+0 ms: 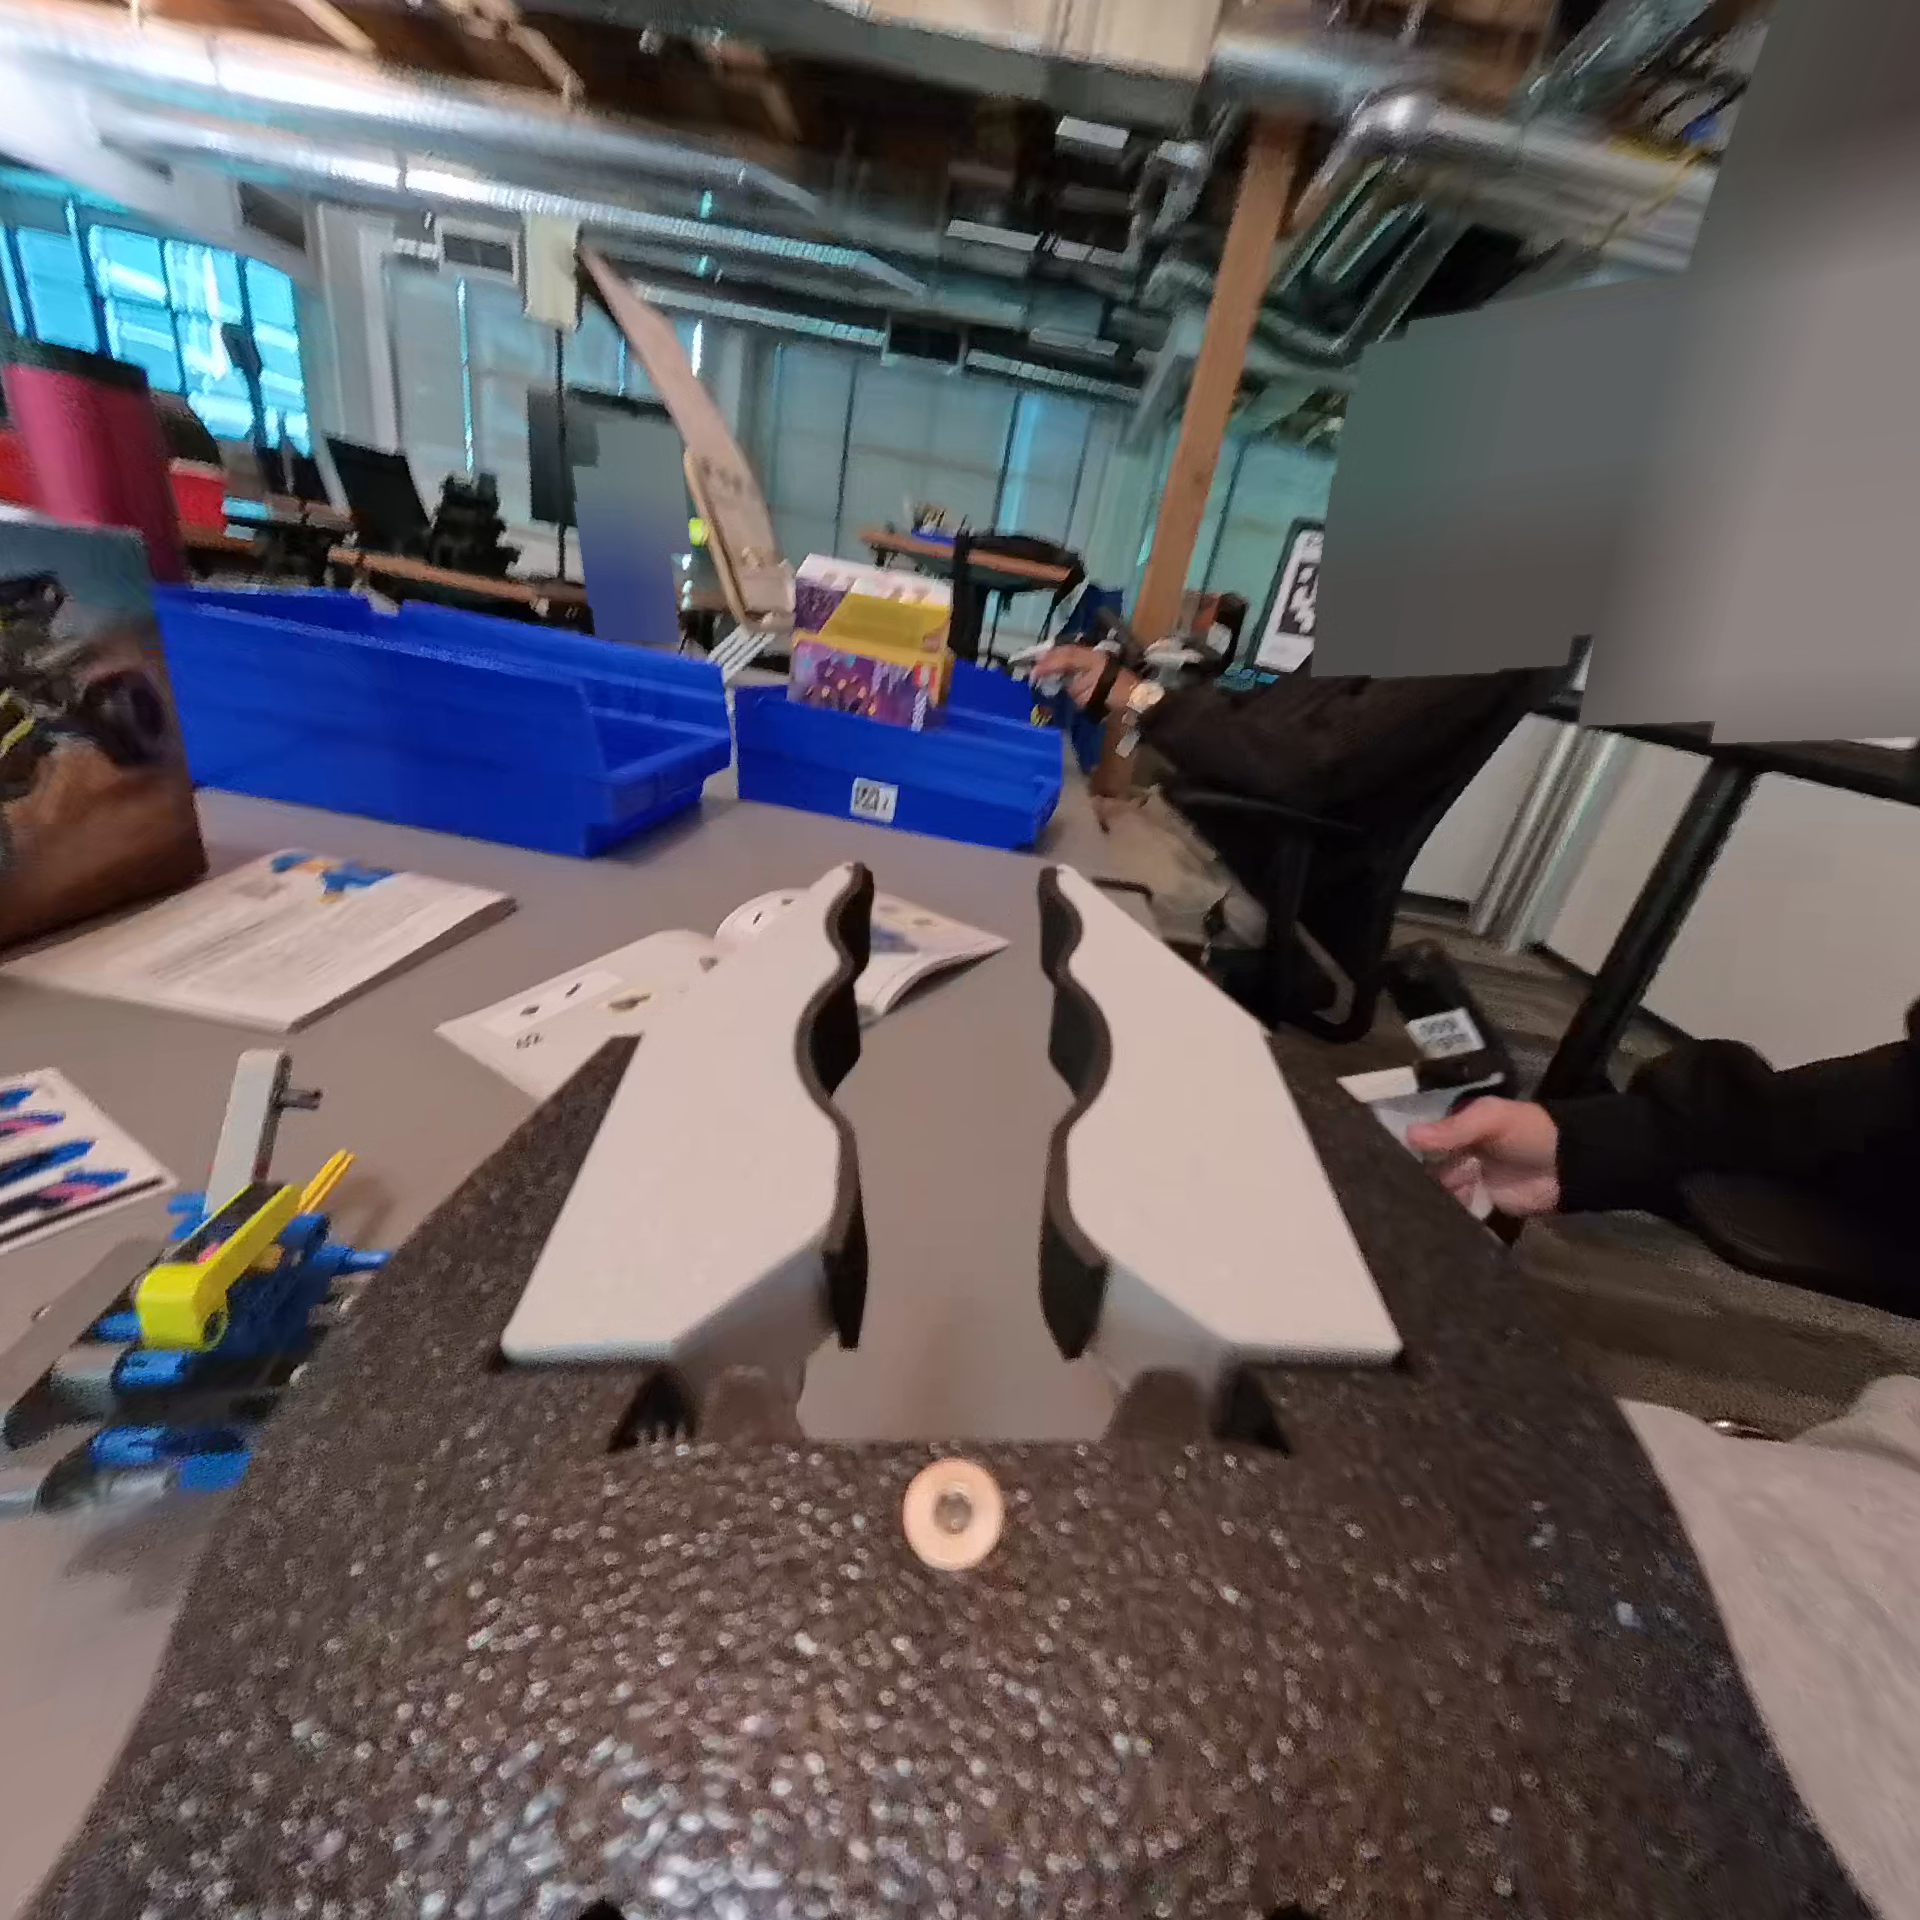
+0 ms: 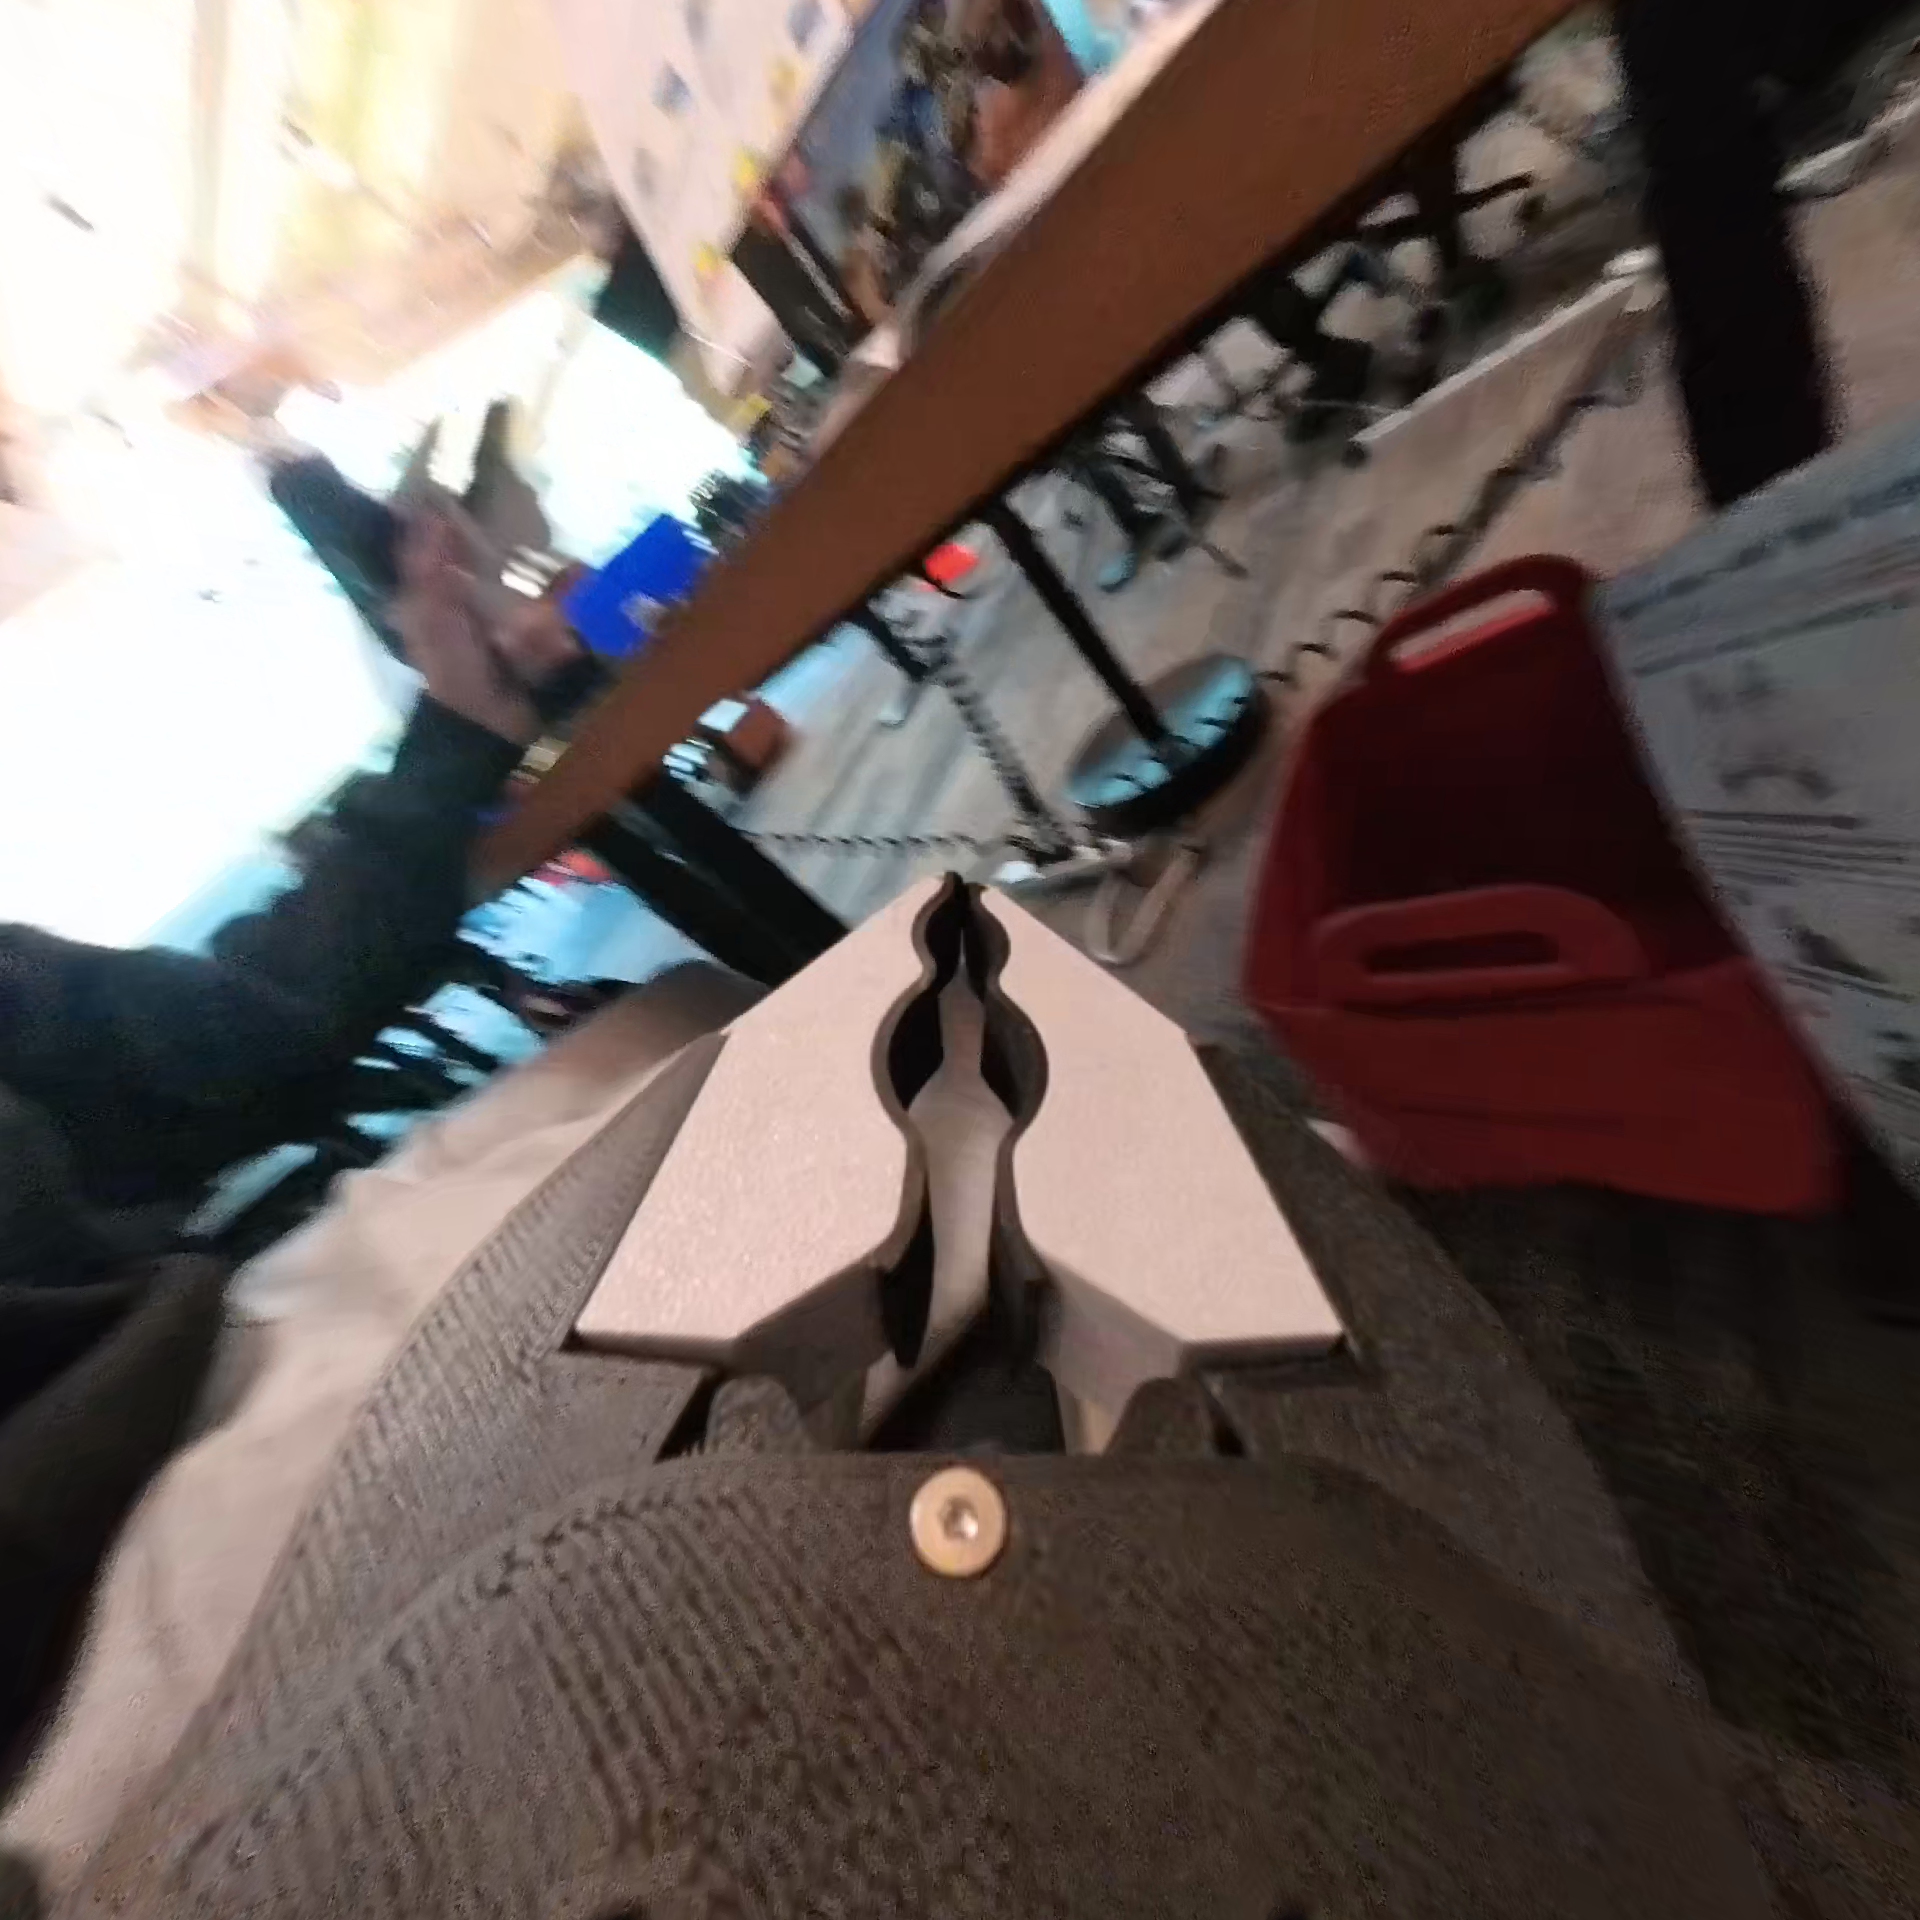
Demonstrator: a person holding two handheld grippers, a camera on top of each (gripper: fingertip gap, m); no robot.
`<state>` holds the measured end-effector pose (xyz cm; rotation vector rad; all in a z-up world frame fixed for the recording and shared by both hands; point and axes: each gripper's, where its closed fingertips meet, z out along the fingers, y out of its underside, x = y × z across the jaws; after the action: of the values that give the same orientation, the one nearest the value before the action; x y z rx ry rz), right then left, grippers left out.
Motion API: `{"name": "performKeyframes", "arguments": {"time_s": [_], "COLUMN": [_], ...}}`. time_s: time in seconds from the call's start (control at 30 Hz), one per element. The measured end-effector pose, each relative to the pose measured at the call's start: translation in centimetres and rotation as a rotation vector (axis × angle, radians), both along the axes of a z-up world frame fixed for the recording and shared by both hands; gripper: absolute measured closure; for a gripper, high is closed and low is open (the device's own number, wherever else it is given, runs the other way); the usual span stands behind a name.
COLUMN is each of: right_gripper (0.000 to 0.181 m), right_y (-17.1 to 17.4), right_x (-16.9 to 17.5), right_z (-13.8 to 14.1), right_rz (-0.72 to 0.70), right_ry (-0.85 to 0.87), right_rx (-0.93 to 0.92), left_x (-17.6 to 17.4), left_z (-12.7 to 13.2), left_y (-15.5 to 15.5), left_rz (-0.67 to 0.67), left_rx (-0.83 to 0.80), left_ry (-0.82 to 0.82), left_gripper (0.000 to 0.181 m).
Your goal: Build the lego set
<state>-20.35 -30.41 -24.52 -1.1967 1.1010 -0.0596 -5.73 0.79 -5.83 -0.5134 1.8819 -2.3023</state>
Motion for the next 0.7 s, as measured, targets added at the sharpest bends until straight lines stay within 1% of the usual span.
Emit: {"name": "performKeyframes", "arguments": {"time_s": [0.07, 0.13, 0.27, 0.33, 0.4, 0.47, 0.5, 0.57, 0.63, 0.7], "right_gripper": [0.181, 0.181, 0.181, 0.181, 0.181, 0.181, 0.174, 0.164, 0.157, 0.134], "right_y": [0.3, 0.8, 1.0, 0.8, 1.0, 1.3, 1.2, 0.1, -0.6, -1.3], "right_x": [-0.3, -0.9, -1.0, -0.4, -0.3, -0.8, -1.1, -1.1, -1.7, -2.0], "right_z": [1.5, 2.8, 4.0, 4.0, 3.5, 2.9, 2.8, 0.9, -0.5, -2.1], "right_rz": [0.036, 0.112, 0.166, 0.159, 0.175, 0.207, 0.208, 0.137, 0.119, 0.077], "right_ry": [-0.040, -0.055, -0.093, -0.080, -0.046, -0.013, -0.020, 0.028, 0.038, 0.060], "right_rx": [0.153, 0.315, 0.443, 0.433, 0.332, 0.188, 0.126, -0.039, -0.161, -0.251], "left_x": [-0.5, -0.7, -1.1, -1.4, -1.6, -1.9, -2.1, -2.1, -1.4, -0.1], "left_z": [0.7, 1.1, 1.4, 1.7, 1.9, 2.0, 2.0, 1.6, 0.7, -0.6], "left_y": [0.4, 0.7, 0.8, 1.1, 1.3, 1.2, 0.9, 0.2, -0.4, 0.0], "left_rz": [-0.021, -0.040, -0.086, -0.108, -0.105, -0.067, -0.034, 0.076, 0.261, 0.515], "left_rx": [-0.065, -0.111, -0.156, -0.189, -0.204, -0.189, -0.165, -0.079, 0.069, 0.304], "left_ry": [-0.023, -0.021, -0.010, -0.013, -0.034, -0.092, -0.132, -0.210, -0.281, -0.355], "left_gripper": [0.152, 0.151, 0.150, 0.150, 0.150, 0.150, 0.150, 0.150, 0.141, 0.132]}}
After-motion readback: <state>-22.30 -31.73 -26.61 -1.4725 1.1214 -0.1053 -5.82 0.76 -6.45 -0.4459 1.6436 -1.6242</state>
